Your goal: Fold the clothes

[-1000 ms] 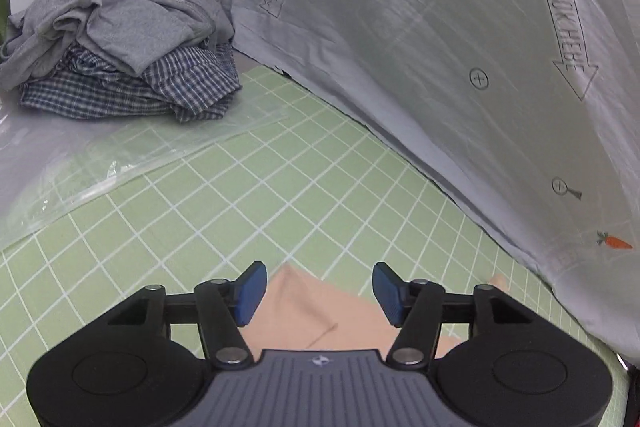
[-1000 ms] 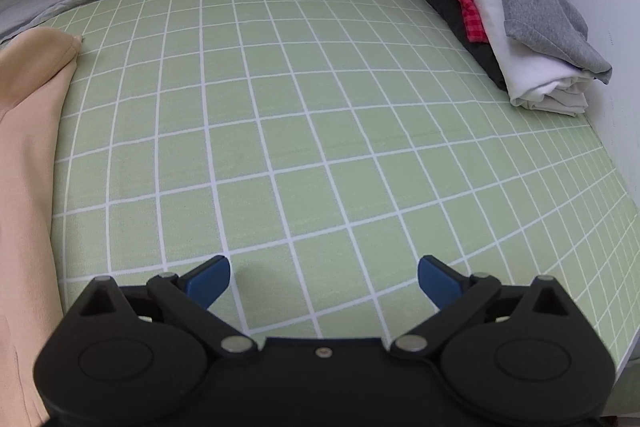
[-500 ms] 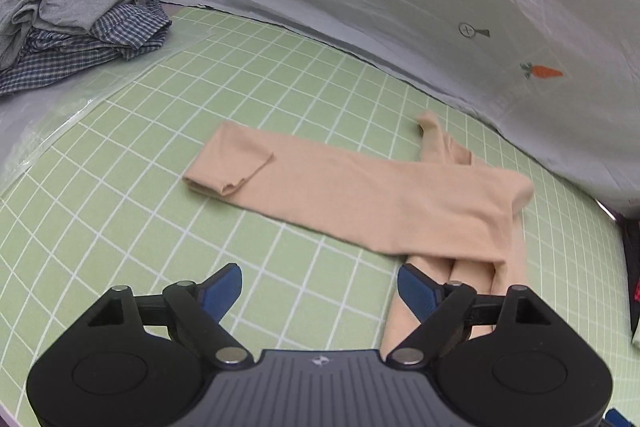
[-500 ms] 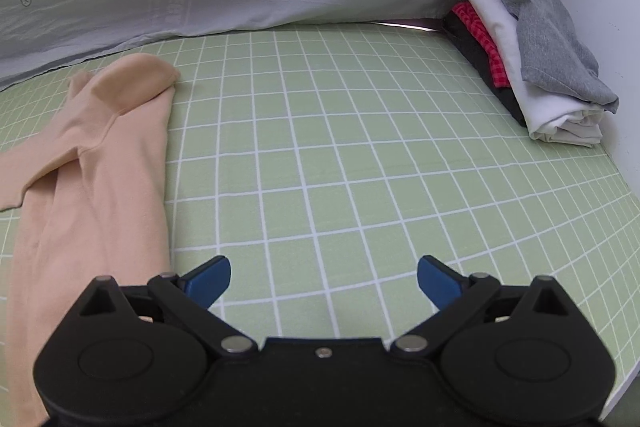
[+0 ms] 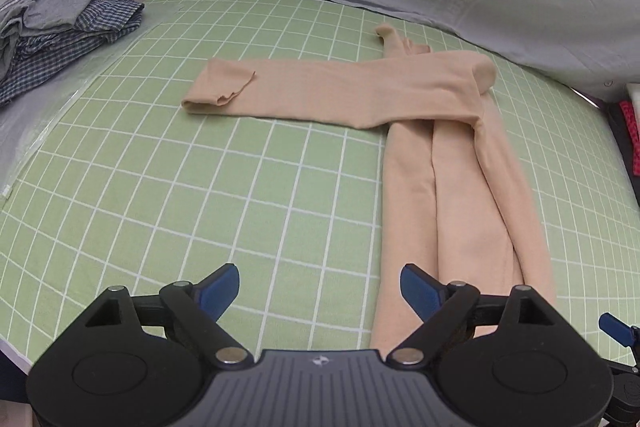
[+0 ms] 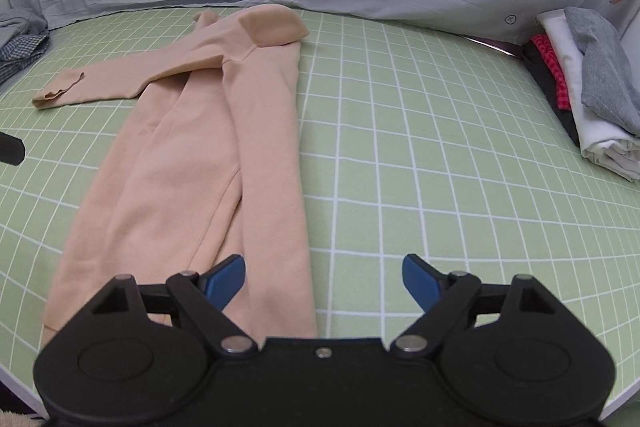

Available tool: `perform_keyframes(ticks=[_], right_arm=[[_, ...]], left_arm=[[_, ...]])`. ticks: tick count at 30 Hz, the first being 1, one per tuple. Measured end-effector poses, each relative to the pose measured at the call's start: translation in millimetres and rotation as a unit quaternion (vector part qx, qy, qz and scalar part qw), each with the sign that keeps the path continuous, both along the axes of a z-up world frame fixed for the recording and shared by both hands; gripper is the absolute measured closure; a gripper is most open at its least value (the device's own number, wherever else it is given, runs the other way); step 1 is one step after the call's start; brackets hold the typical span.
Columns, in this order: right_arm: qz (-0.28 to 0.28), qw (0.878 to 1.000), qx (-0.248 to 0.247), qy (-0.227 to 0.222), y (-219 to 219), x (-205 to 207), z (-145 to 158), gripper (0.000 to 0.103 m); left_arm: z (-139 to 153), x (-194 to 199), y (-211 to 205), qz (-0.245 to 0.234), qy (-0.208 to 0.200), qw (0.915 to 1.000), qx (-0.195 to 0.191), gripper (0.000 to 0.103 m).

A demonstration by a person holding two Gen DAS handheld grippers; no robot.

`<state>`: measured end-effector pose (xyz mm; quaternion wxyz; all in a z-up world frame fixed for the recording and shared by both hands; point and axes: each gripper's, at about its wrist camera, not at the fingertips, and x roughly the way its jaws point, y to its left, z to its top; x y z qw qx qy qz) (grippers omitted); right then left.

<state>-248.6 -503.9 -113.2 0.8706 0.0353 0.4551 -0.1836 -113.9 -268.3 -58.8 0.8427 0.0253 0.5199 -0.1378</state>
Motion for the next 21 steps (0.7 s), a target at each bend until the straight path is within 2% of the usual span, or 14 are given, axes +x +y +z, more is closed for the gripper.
perform_keyframes(ticks=[1, 5, 7, 9, 12, 13, 15, 21], right_arm=[[0.005, 1.000, 0.003, 0.002, 4, -1, -2, 0.022], [0.024, 0.999, 0.020, 0.010, 17, -3, -9, 0.044], [0.032, 0.999, 0.033, 0.013, 22, -3, -13, 0.050], [0.037, 0.998, 0.038, 0.017, 25, -3, -16, 0.066], [0.037, 0.998, 0.042, 0.026, 28, -3, -20, 0.082], [0.035, 0.998, 0.043, 0.028, 28, -4, -21, 0.084], [0.027, 0.998, 0.054, 0.025, 24, -6, -21, 0.100], [0.014, 0.997, 0.066, -0.021, 18, -17, -2, 0.102]], left_arm=[[-1, -3, 3, -0.001, 0.001, 1.0000, 0.004, 0.015], [-2, -13, 16, 0.002, 0.004, 0.9999, 0.011, 0.015], [-1, -17, 23, 0.007, 0.003, 0.9999, 0.012, 0.015], [0, -18, 29, 0.013, 0.003, 0.9999, 0.011, 0.015], [0, -19, 35, 0.021, 0.004, 0.9997, 0.008, 0.014], [0, -18, 37, 0.023, 0.005, 0.9997, 0.006, 0.014], [0, -18, 40, 0.026, 0.005, 0.9996, 0.003, 0.014], [0, -17, 40, 0.021, 0.005, 0.9998, -0.005, 0.014]])
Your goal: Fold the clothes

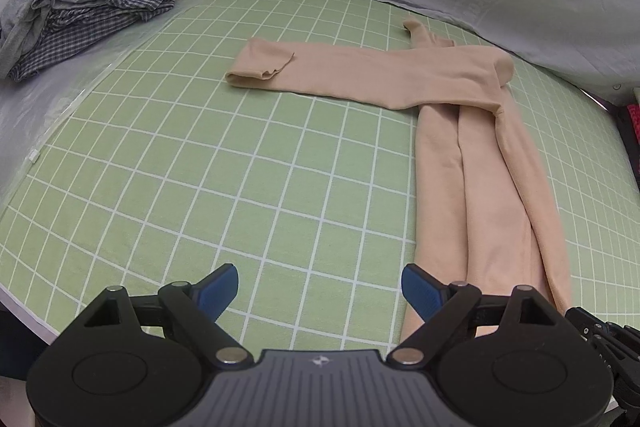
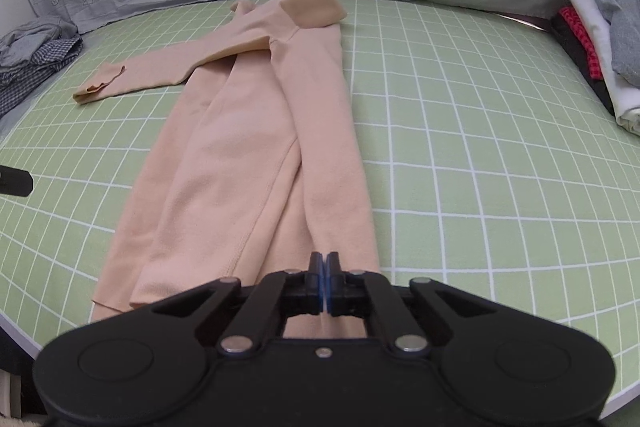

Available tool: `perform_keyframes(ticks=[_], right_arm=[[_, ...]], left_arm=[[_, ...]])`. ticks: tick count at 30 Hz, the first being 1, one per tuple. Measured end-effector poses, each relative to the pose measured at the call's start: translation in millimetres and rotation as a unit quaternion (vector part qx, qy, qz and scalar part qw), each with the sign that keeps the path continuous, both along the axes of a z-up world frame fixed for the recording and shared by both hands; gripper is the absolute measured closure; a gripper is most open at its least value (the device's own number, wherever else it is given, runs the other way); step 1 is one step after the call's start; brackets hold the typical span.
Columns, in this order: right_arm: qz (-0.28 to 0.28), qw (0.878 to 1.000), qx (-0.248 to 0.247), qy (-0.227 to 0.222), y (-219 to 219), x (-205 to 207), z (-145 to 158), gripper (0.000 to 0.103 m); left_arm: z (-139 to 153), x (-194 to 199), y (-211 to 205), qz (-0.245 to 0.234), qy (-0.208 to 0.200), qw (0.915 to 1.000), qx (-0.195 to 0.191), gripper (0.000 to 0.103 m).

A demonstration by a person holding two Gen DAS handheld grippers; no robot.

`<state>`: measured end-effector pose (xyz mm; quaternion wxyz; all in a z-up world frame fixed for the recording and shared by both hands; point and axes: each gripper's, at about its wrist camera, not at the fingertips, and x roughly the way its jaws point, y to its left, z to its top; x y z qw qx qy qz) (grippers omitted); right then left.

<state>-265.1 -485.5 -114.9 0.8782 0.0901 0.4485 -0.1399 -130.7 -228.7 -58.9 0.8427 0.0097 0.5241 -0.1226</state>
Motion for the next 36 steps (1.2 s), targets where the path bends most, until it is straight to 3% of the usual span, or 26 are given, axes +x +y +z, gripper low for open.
perform_keyframes(ticks=[6, 11, 19, 23, 26, 32, 36], right_arm=[[0.018, 0.999, 0.020, -0.046, 6, -2, 22, 0.102], [0.046, 0.996, 0.047, -0.054, 18, 8, 22, 0.102], [0.060, 0.991, 0.117, -0.022, 29, 28, -9, 0.103], [0.060, 0.990, 0.128, 0.008, 35, 36, -28, 0.103], [0.069, 0.990, 0.122, 0.003, 35, 38, -21, 0.102], [0.078, 0.992, 0.091, -0.027, 26, 42, 5, 0.088], [0.054, 0.994, 0.083, -0.046, 2, 54, 18, 0.079]], left_arm=[[-4, -1, 3, 0.000, 0.009, 1.0000, 0.000, 0.014], [-9, -3, 13, 0.009, 0.017, 0.9998, 0.008, 0.014], [-19, -10, 33, 0.035, 0.035, 0.9984, 0.027, 0.014], [-21, -11, 42, 0.050, 0.041, 0.9974, 0.031, 0.014], [-20, -6, 43, 0.062, 0.041, 0.9970, 0.023, 0.014], [-13, 12, 36, 0.073, 0.029, 0.9969, 0.003, 0.014], [-9, 33, 32, 0.088, 0.019, 0.9959, -0.007, 0.014]])
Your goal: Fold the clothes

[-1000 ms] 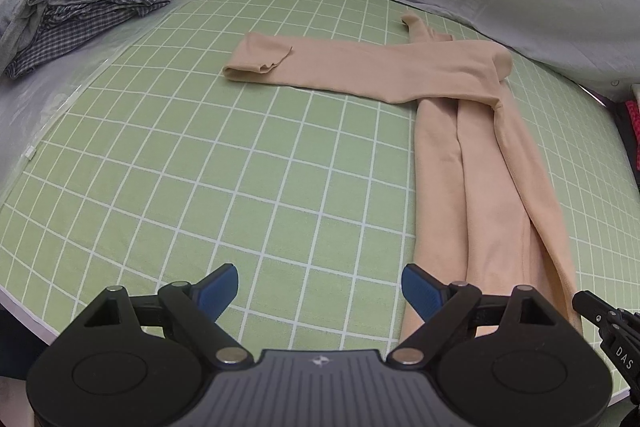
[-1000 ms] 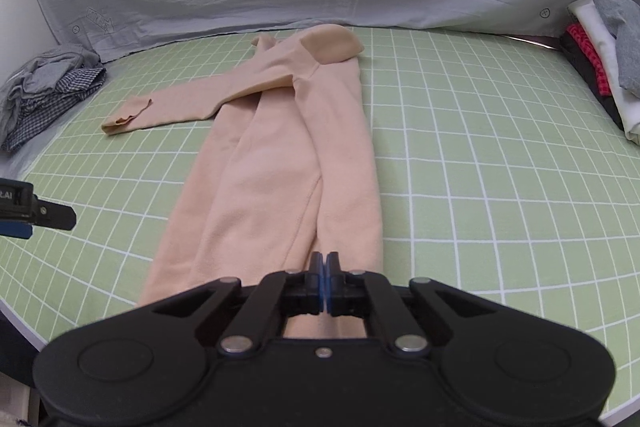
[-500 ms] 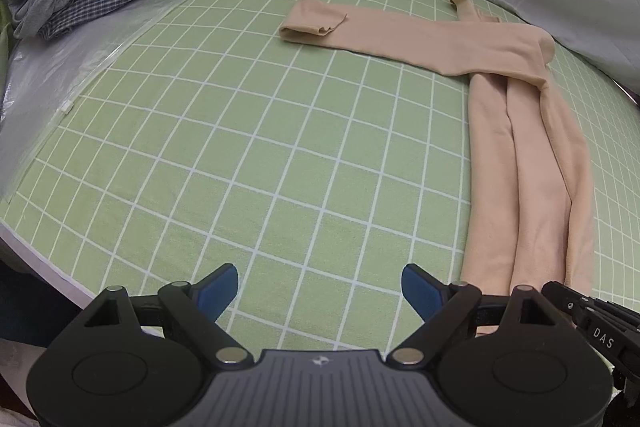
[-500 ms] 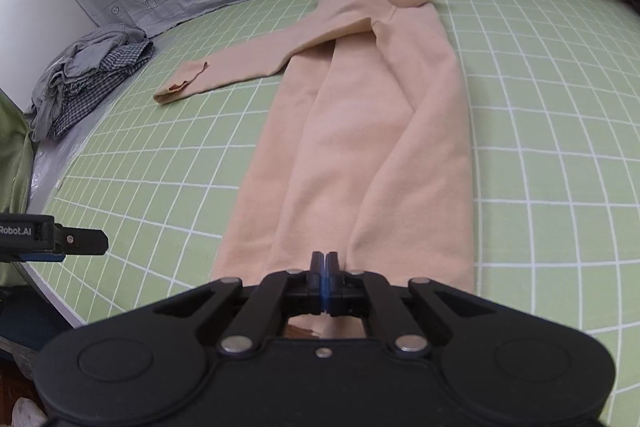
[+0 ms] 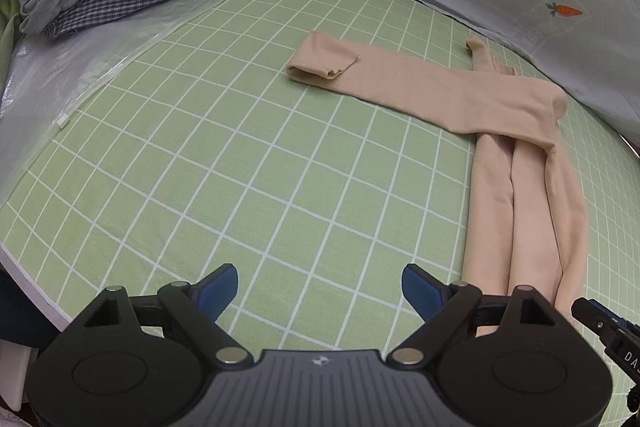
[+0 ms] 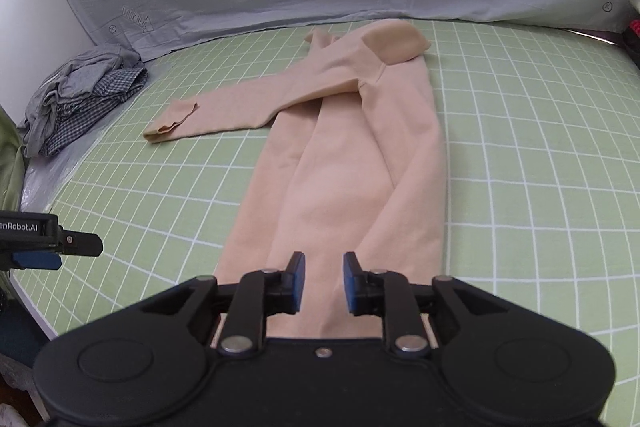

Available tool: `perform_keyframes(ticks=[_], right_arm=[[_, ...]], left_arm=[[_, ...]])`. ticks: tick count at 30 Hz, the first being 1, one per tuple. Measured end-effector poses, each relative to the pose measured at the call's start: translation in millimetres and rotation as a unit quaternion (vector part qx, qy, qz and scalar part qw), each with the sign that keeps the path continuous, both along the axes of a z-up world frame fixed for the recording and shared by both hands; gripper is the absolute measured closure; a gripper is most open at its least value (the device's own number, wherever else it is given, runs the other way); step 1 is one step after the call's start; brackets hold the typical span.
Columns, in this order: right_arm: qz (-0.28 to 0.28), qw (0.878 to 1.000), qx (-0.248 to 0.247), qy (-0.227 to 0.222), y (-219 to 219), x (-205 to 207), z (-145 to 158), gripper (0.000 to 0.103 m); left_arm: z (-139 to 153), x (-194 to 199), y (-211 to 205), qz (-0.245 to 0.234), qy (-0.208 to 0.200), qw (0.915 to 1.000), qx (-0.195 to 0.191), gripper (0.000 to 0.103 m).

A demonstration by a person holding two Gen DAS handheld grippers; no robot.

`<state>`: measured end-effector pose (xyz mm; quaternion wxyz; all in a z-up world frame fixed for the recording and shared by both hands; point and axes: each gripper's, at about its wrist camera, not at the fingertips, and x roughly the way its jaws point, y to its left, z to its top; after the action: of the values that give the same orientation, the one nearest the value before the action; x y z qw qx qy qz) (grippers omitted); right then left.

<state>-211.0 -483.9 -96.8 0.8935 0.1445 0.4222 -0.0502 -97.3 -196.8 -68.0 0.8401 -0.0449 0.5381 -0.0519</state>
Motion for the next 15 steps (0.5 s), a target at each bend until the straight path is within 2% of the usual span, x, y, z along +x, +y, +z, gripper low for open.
perform_keyframes(ticks=[5, 9, 12, 15], right_arm=[[-0.046, 0.999, 0.012, -0.018, -40, 22, 13, 0.069], [-0.073, 0.997, 0.016, -0.034, -71, 48, 22, 0.065], [-0.087, 0.995, 0.014, -0.040, -93, 80, 25, 0.055], [-0.105, 0.993, 0.032, -0.042, -112, 114, 23, 0.051]], left_arm=[[5, 35, 2, 0.024, -0.015, 0.9996, -0.001, 0.013], [4, 70, 5, 0.043, -0.020, 0.9989, 0.001, 0.013], [-1, 102, 4, 0.054, -0.018, 0.9984, 0.004, 0.013], [-10, 133, 0, 0.064, -0.014, 0.9978, 0.007, 0.013]])
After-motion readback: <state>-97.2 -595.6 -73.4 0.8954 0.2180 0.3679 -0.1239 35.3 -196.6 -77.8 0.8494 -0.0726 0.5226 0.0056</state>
